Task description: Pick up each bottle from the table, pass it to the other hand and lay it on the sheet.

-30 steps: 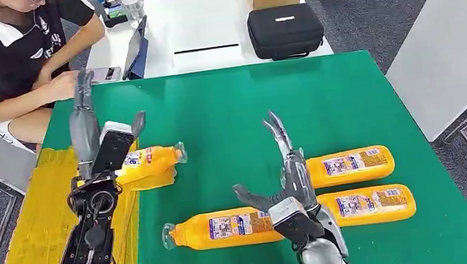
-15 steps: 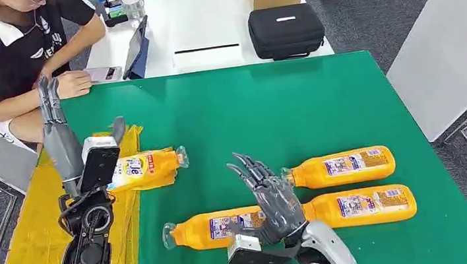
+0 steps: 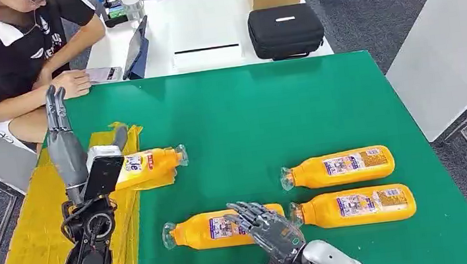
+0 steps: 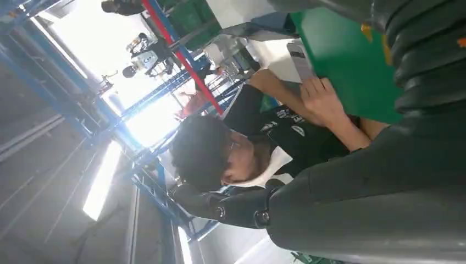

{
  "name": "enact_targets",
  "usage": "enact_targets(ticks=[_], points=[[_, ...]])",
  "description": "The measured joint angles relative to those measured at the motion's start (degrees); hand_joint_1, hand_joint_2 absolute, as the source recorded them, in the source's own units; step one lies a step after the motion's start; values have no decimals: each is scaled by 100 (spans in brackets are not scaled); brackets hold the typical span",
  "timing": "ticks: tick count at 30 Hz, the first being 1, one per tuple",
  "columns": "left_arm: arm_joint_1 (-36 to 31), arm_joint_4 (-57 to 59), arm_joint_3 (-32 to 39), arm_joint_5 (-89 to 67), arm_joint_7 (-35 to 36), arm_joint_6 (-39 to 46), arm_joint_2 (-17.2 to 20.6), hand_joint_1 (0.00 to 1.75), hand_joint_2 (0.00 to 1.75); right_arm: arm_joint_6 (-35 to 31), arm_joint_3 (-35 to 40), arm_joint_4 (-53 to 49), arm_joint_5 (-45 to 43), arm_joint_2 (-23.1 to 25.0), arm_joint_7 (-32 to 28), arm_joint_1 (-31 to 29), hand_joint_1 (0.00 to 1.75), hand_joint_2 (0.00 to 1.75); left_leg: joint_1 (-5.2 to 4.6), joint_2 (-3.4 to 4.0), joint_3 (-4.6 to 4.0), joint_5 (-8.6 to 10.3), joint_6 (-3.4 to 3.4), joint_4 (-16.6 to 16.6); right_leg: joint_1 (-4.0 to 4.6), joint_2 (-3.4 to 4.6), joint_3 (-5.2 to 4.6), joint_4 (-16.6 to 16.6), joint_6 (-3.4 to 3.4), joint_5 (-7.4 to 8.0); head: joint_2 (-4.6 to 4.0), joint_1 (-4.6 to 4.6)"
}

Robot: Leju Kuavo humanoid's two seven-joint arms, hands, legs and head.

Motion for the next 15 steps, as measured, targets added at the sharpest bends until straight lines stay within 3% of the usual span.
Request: enact_targets(ticks=[8,15], points=[[129,0,-18,-103,39,-31,-57,0,175,-183,76,815,907,-20,1237,-252,0,175,0,7,11,-2,-2,0,0,3,3,-2,-1,-1,0,-2],[176,0,-31,-118,63,-20,-66,0,175,-290,-57,1314,1183,181,1434,-529,0,175,0,16,61,-25,-7,-2,2,15,-11,-5,-5,-16,0,0]])
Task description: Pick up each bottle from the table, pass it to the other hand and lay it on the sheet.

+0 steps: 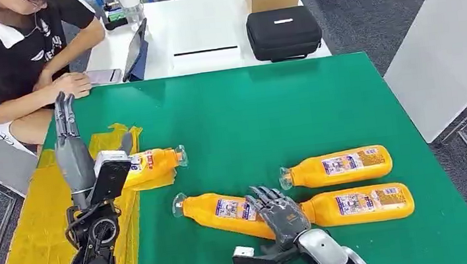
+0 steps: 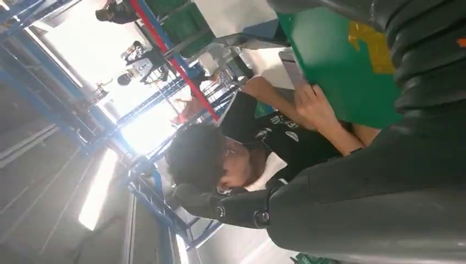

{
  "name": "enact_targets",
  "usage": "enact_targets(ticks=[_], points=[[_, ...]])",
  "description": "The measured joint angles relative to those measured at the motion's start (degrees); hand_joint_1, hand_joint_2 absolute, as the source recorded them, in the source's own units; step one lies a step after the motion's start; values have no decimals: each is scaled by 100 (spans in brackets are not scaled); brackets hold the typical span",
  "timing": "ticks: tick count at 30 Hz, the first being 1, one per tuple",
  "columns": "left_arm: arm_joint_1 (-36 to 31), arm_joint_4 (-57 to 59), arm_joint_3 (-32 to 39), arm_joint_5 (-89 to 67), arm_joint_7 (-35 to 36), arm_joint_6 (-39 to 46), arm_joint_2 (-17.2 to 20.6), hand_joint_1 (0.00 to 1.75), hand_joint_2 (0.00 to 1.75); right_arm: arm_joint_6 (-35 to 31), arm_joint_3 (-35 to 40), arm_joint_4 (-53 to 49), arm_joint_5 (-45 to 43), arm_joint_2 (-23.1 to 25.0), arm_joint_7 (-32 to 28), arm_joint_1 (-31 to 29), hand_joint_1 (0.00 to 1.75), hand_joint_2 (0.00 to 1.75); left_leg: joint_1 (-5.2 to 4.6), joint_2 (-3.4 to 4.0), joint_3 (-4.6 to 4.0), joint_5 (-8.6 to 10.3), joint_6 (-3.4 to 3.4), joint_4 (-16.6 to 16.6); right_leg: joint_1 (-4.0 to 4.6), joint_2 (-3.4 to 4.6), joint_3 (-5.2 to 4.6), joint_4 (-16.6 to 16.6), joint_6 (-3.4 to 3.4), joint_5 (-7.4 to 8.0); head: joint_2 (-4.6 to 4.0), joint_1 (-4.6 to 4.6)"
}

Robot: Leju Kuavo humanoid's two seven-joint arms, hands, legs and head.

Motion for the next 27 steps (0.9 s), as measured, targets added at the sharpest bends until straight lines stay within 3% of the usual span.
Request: enact_targets(ticks=[13,14,15,27], points=[[51,0,-90,-24,20,13,0,0,175,-350,-254,490,455,374,158,-153,0,175,3,22,30,6,-3,-1,6,19,23,0,-11,9,0,0],[51,0,-98,-24,35,13,0,0,175,-357,-264,520,520,413,229,-174,103,175,3,22,31,7,-2,-1,6,19,23,0,-12,9,0,0],[49,0,-111,-26,57,11,0,0,175,-357,-271,558,571,444,276,-208,175,175,2,22,31,8,0,-1,5,19,22,0,-12,9,0,0],[46,0,-251,-164,186,2,-13,0,175,-494,-452,1093,527,739,251,-513,175,175,1,21,29,15,6,-1,4,18,24,0,-2,20,0,0]])
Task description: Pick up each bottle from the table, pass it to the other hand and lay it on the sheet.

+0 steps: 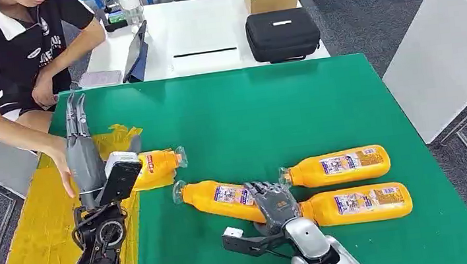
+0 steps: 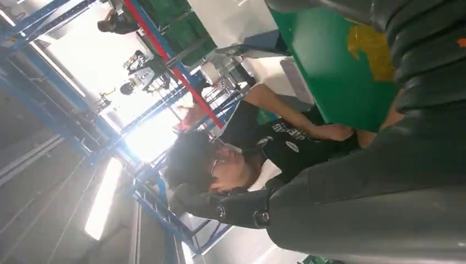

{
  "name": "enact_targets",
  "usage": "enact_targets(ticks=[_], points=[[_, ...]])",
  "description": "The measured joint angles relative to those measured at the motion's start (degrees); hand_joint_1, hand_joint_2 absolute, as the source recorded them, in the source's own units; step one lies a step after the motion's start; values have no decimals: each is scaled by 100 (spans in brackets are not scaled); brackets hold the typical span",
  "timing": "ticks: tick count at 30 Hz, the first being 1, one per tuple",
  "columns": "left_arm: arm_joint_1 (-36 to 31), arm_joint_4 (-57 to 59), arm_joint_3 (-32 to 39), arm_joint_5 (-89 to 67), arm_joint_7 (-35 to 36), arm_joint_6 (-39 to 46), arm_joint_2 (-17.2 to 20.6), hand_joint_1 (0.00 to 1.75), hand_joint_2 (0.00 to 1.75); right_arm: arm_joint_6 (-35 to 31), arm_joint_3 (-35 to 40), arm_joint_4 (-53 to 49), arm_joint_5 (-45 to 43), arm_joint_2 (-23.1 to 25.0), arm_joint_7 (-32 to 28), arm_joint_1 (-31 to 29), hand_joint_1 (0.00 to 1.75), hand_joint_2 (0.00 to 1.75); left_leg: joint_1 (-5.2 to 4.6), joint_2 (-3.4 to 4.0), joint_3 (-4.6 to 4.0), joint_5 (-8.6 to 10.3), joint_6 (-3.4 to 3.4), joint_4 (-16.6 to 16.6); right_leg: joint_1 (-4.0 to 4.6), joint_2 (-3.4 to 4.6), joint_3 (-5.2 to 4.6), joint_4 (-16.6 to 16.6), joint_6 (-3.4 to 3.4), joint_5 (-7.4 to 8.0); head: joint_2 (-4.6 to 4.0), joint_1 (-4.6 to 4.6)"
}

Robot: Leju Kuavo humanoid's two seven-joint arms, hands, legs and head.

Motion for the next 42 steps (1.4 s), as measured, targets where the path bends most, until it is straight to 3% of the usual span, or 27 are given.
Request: enact_targets(ticks=[7,11,17,24,33,42], points=[[0,-7,-70,-28,2,2,0,0,175,-44,-138,0,-160,72,-186,-8,175,175,0,-1,-9,-1,0,0,0,-1,7,1,4,-3,0,2],[19,-72,-127,33,-33,-119,0,0,175,-416,-289,-20,-571,105,-483,51,175,175,0,-2,-23,3,0,0,0,-1,36,1,6,0,0,0],[147,-492,-370,2066,-494,-2082,0,0,175,-1183,-881,-225,-2255,236,-1316,168,175,175,-1,-5,-62,9,6,1,-4,-3,5,3,19,9,0,0],[147,-713,-557,2280,-487,-2335,0,0,175,-1290,-1239,-297,-2529,328,-1508,139,175,175,-1,-6,-70,8,6,2,-4,-2,-3,3,20,8,0,0],[-21,-599,-741,3506,-135,-3519,13,0,175,-1945,-1384,-389,-3696,391,-2229,18,175,175,-1,-6,-80,9,6,2,-5,-2,-13,3,20,8,0,0],[-237,-311,-998,4213,91,-4130,105,0,175,-2054,-1397,-404,-3995,472,-2476,-120,175,175,-1,-8,-83,9,6,2,-6,-3,-14,3,20,8,0,-2]])
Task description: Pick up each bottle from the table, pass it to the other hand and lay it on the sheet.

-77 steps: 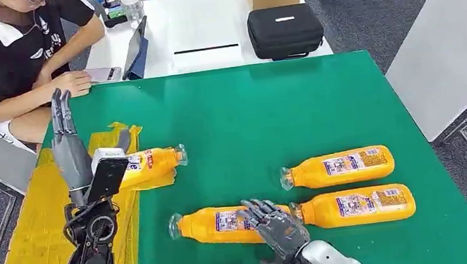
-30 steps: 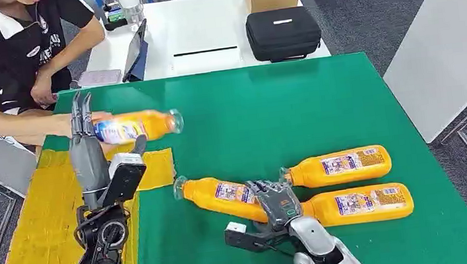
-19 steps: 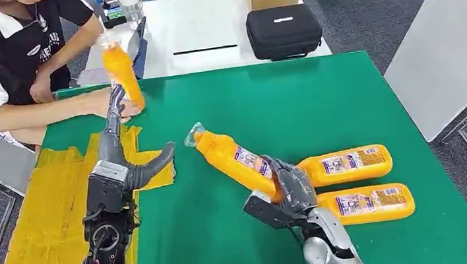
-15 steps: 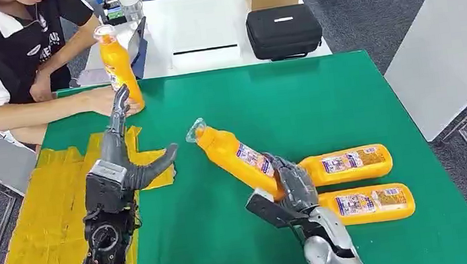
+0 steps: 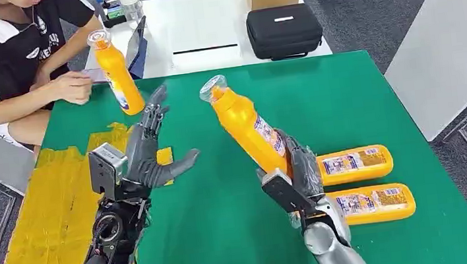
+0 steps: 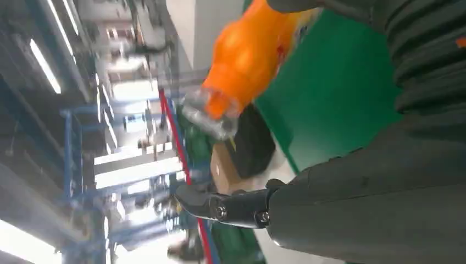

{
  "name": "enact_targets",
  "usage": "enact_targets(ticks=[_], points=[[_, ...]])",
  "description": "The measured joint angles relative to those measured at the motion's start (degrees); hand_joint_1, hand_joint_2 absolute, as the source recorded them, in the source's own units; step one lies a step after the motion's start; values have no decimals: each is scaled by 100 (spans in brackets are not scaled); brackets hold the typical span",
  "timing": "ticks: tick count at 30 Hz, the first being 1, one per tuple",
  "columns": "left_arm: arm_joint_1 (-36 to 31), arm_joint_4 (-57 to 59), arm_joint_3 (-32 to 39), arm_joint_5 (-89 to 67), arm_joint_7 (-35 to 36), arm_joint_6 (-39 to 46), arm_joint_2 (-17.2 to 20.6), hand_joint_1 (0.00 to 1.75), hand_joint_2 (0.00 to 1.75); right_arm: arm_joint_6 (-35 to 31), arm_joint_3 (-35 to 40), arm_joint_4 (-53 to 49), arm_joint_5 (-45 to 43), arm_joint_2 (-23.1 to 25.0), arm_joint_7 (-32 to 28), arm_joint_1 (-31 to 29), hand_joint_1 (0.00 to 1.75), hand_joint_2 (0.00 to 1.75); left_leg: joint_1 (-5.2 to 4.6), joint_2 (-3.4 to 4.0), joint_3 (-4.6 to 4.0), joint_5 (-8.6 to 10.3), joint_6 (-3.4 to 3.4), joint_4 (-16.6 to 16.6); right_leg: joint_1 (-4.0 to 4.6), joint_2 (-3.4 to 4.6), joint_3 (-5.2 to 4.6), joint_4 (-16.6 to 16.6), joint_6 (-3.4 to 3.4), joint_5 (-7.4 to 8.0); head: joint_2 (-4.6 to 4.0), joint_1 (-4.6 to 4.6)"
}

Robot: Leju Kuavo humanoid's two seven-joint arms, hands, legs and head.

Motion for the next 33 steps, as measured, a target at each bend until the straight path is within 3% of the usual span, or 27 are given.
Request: enact_targets(ticks=[19,33], points=[[-397,765,-512,958,411,-460,133,0,175,-367,337,-188,0,35,-457,-39,175,175,0,-2,-4,0,0,0,0,-1,-3,1,0,0,0,2],[-442,706,-560,1927,709,-716,149,0,175,-669,763,-188,547,44,-256,-144,173,175,0,-2,-5,0,0,0,0,-1,-4,2,0,0,0,2]])
